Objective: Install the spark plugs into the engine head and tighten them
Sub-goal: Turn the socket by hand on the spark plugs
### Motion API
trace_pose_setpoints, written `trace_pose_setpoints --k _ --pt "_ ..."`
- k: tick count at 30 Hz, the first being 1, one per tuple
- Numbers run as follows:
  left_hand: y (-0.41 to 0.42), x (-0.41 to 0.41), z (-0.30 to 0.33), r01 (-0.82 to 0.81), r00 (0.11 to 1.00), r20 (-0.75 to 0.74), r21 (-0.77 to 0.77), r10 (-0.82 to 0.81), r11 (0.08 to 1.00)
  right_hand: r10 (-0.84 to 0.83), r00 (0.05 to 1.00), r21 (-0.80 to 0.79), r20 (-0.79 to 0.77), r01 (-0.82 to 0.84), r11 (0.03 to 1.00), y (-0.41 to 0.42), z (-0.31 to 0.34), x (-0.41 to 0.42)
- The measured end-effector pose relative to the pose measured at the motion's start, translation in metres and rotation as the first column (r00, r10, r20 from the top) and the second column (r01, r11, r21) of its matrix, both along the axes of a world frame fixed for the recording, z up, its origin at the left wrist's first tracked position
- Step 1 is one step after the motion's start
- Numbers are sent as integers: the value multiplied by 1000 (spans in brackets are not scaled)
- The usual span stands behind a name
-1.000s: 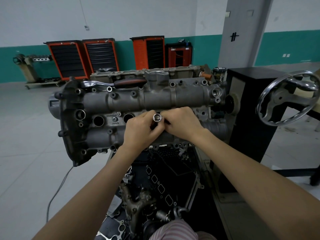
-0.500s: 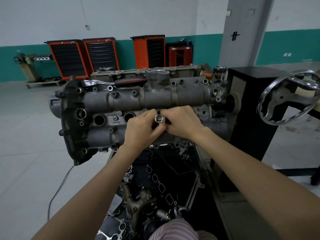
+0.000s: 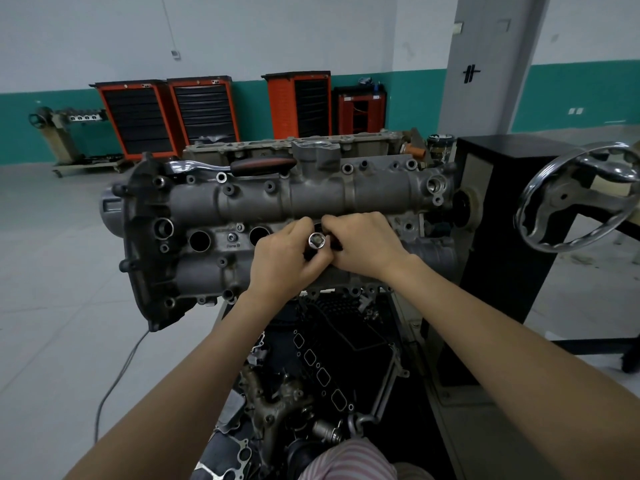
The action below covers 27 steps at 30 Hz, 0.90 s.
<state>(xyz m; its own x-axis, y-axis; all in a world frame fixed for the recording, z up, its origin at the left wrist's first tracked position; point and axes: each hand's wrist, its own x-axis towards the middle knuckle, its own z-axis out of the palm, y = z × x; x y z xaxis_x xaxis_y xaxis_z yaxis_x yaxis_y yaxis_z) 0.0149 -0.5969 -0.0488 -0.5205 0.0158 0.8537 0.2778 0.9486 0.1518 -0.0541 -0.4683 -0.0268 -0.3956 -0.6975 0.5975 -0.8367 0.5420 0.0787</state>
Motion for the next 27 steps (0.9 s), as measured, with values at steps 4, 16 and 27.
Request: trace_pose_setpoints --k 4,16,27 --pt "-1 -1 -1 -11 1000 9 11 11 1000 -8 1000 33 -6 8 999 0 -2 -4" --pt "-1 0 0 0 1000 10 10 0 1000 18 1000 -40 0 -18 999 1 0 3" --pt "-2 -3 0 -15 1000 17 53 14 998 19 1000 -22 1 -19 1000 3 0 4"
